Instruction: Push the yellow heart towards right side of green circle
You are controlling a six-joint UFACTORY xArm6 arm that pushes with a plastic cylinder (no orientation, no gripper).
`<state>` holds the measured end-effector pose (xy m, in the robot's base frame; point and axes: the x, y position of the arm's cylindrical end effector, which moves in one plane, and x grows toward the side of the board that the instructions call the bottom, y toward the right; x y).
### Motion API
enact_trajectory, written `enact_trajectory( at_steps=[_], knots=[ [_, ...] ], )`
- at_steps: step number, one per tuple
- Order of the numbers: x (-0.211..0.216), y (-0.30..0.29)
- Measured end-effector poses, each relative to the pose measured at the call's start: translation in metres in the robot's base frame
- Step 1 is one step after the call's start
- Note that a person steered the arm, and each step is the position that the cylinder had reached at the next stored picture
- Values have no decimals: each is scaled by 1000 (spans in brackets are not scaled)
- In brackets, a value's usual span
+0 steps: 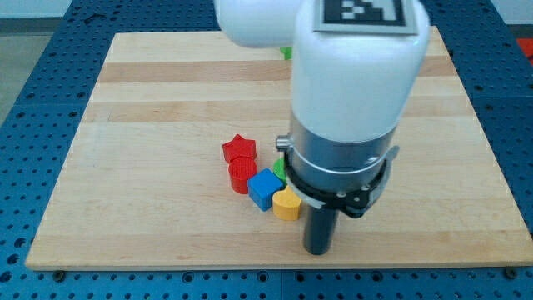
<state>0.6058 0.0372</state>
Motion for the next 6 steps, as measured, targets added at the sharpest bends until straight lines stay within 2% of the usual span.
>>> enact_trajectory(
  at_steps=[2,3,5,6],
  knots=[
    [-4,-22],
    [-51,-19],
    [-106,21],
    [-107,22]
  ],
)
